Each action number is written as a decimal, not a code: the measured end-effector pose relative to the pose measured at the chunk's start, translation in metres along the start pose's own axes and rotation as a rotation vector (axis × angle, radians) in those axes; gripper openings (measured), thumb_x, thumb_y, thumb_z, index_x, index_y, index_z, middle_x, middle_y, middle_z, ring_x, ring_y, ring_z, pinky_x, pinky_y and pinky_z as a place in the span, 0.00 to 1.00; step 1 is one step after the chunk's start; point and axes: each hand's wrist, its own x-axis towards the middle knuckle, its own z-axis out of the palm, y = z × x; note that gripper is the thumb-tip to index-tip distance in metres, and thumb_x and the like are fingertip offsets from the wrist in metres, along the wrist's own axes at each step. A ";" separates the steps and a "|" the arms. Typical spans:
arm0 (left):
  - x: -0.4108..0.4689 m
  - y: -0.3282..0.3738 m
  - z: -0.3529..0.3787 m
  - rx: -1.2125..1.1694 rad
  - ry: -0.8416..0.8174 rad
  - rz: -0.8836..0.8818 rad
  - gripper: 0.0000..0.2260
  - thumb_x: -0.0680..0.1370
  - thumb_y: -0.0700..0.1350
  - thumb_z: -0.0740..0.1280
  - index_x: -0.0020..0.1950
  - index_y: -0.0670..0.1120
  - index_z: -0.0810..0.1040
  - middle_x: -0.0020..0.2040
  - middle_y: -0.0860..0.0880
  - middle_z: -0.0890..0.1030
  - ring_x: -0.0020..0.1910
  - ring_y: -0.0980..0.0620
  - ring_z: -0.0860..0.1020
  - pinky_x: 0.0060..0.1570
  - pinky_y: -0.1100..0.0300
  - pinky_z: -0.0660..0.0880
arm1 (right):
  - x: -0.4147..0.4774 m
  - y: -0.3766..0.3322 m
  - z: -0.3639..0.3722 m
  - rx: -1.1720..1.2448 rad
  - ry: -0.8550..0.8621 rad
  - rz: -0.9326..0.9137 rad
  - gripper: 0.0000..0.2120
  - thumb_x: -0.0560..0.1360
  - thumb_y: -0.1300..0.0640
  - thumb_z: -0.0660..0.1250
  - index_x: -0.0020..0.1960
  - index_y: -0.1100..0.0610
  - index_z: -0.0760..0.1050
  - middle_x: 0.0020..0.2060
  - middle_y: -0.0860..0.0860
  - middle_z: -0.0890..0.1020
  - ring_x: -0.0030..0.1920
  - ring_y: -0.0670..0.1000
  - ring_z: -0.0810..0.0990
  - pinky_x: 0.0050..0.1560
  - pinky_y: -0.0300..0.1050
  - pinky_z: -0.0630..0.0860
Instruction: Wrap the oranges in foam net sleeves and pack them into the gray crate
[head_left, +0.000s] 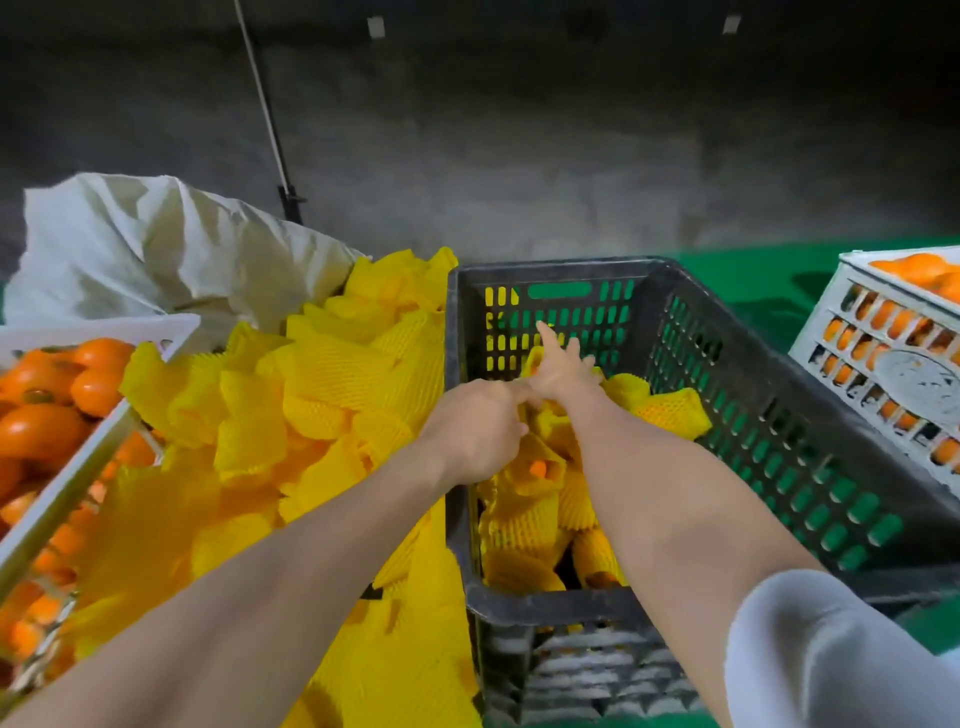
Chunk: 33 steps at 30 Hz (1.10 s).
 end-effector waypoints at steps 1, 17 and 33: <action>0.000 0.000 0.000 -0.006 0.002 -0.002 0.14 0.78 0.44 0.65 0.64 0.52 0.76 0.50 0.51 0.82 0.51 0.50 0.79 0.51 0.55 0.77 | 0.000 -0.002 0.000 -0.047 0.009 -0.029 0.42 0.72 0.46 0.70 0.76 0.42 0.46 0.76 0.58 0.47 0.74 0.66 0.46 0.71 0.66 0.49; -0.069 -0.056 -0.039 -0.417 0.422 -0.245 0.09 0.77 0.33 0.63 0.53 0.38 0.82 0.52 0.42 0.83 0.52 0.46 0.79 0.46 0.67 0.67 | -0.088 -0.124 -0.018 -0.007 0.265 -0.773 0.21 0.76 0.58 0.64 0.68 0.58 0.67 0.67 0.56 0.71 0.67 0.57 0.69 0.66 0.49 0.65; -0.171 -0.208 -0.113 -0.231 0.402 -0.512 0.14 0.78 0.38 0.64 0.64 0.40 0.75 0.65 0.42 0.76 0.64 0.44 0.73 0.59 0.54 0.71 | -0.061 -0.184 0.133 -0.591 -0.373 -0.431 0.46 0.67 0.45 0.74 0.76 0.45 0.49 0.72 0.57 0.64 0.70 0.60 0.66 0.64 0.52 0.69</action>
